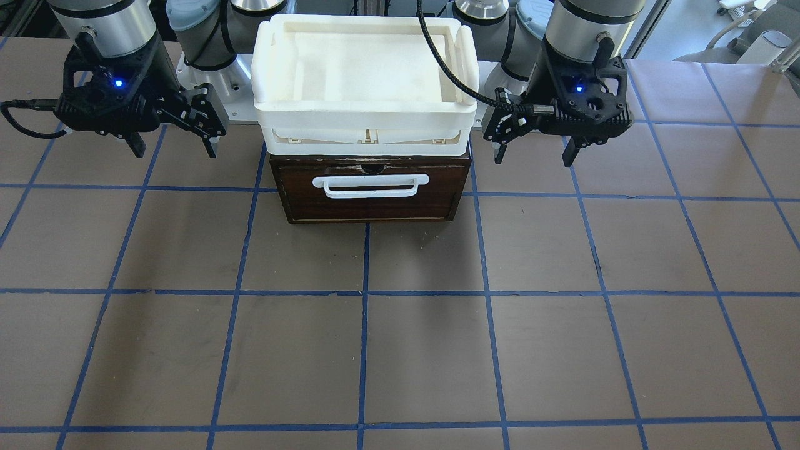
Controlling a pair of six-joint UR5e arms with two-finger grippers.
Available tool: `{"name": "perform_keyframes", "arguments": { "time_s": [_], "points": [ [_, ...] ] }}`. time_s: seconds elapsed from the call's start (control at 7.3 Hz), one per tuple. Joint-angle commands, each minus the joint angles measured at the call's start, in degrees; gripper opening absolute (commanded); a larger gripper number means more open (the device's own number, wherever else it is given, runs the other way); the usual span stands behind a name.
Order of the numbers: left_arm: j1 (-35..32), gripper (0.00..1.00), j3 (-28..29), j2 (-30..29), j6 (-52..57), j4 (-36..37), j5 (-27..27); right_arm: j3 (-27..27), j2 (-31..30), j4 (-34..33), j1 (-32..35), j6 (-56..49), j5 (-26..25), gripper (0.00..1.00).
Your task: Put scissors in drawer and close it
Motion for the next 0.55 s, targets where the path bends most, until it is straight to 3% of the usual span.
{"name": "perform_keyframes", "arguments": {
  "time_s": [0.0, 0.41],
  "points": [
    [0.1, 1.0, 0.0, -0.03, -0.08, -0.01, 0.09, 0.0, 0.04, 0.02, 0.0, -0.06, -0.22, 1.0],
    [0.11, 1.0, 0.0, 0.06, 0.01, -0.01, -0.09, 0.09, -0.04, 0.02, -0.17, -0.15, -0.4, 1.0]
  ]
}}
